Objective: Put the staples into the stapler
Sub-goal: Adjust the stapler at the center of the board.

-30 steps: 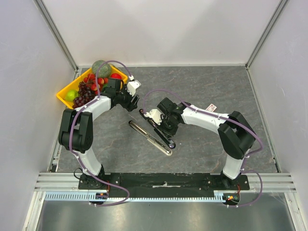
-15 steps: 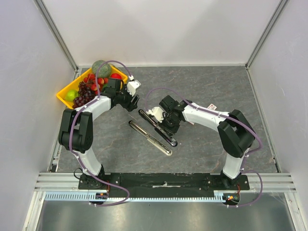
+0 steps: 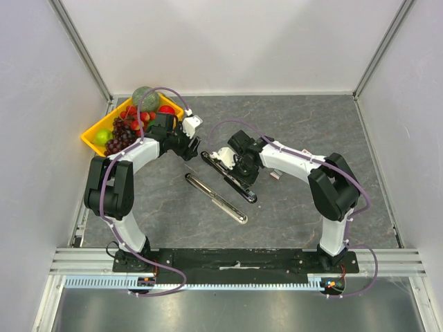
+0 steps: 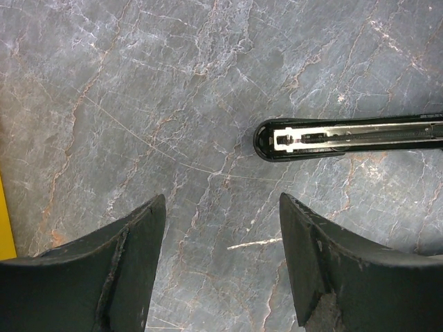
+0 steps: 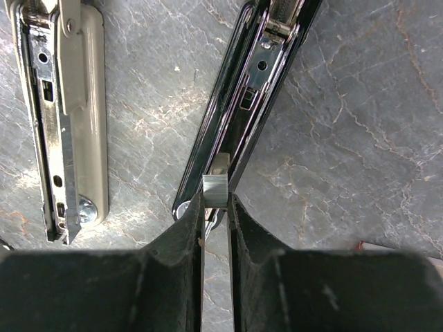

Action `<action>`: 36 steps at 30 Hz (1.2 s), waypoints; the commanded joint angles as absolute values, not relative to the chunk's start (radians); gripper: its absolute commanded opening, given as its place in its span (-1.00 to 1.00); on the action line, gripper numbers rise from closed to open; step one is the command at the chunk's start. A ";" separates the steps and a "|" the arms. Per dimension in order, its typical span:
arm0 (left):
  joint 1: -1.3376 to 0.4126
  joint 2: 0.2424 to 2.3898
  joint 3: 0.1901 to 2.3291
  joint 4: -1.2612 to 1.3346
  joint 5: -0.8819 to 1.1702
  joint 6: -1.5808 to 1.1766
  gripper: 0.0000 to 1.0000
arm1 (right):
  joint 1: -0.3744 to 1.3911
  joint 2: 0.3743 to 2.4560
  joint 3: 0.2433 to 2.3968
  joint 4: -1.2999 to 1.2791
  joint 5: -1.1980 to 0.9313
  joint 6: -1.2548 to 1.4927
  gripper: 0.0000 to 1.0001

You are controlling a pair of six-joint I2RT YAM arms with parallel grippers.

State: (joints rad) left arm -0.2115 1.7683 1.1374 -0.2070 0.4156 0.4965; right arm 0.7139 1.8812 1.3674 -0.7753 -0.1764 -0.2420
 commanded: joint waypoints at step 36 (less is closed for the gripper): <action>-0.204 1.763 1.152 -0.206 0.410 0.428 0.45 | 0.693 1.845 1.427 -0.784 -0.198 -0.163 -0.83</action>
